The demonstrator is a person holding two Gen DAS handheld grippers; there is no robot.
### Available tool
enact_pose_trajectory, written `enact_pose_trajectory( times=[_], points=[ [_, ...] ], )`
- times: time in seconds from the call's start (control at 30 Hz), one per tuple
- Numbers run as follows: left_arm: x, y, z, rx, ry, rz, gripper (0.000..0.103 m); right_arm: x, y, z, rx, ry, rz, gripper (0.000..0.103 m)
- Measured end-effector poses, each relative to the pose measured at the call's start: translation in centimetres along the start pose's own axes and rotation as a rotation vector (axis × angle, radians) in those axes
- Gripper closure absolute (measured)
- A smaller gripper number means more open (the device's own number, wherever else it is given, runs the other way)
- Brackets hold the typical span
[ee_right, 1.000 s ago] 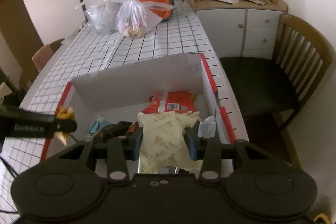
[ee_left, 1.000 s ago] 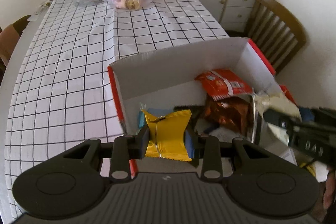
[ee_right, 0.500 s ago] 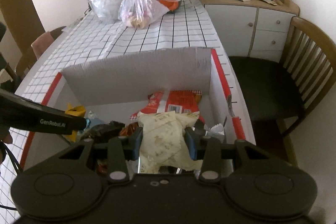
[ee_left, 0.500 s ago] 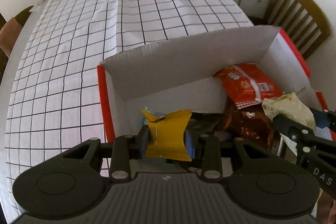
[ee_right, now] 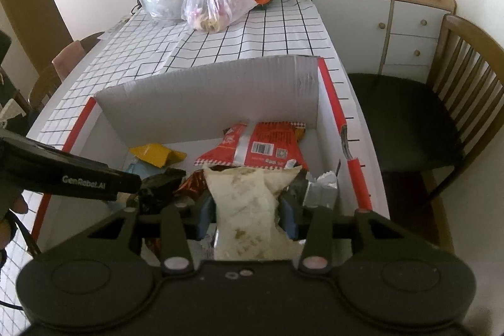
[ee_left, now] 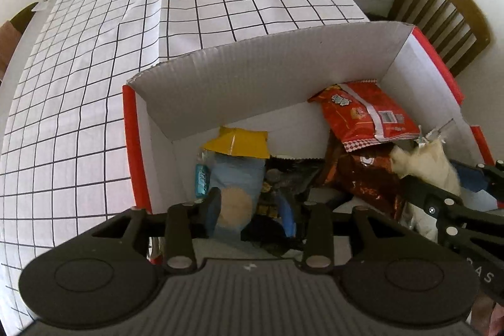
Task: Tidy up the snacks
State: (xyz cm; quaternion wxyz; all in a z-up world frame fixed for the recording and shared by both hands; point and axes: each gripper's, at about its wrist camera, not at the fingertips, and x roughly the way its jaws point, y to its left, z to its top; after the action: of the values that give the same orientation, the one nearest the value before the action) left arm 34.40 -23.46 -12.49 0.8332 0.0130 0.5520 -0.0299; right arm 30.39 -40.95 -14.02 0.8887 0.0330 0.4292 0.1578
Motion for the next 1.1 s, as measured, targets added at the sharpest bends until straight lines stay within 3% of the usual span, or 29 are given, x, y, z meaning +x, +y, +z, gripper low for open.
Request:
enact_pose_trajectory(
  times=[0.07,0.23,0.4,0.63,0.9,0.93,1.1],
  points=[
    [-0.5,0.0,-0.3,-0.004,-0.016,-0.007,0.054,-0.4,0.0,-0.1,0.005,-0.006,0.005,0.053],
    [-2.1,0.0,-1.3,-0.009,-0.058,-0.027,0.047,-1.9,0.3,-0.3,0.016,-0.043,0.004,0.025],
    [-4.0,0.6,-2.6,-0.009,-0.107,-0.050,0.040,-3.4,1.0,-0.4,0.029,-0.063,0.009,0.021],
    [-6.8,1.8,-4.5,0.007,-0.172,-0.093,0.038,-6.2,3.1,-0.9,0.026,-0.106,0.008,0.013],
    [-10.6,3.0,-6.7,0.027,-0.264,-0.147,0.022,-9.9,5.0,-1.7,0.036,-0.177,-0.006,0.007],
    [-11.0,3.2,-6.9,0.026,-0.276,-0.150,0.022,-10.2,5.1,-1.9,0.036,-0.186,-0.006,0.002],
    [-12.5,4.2,-8.0,0.020,-0.317,-0.161,0.017,-11.8,6.0,-2.3,0.044,-0.231,-0.005,0.000]
  ],
)
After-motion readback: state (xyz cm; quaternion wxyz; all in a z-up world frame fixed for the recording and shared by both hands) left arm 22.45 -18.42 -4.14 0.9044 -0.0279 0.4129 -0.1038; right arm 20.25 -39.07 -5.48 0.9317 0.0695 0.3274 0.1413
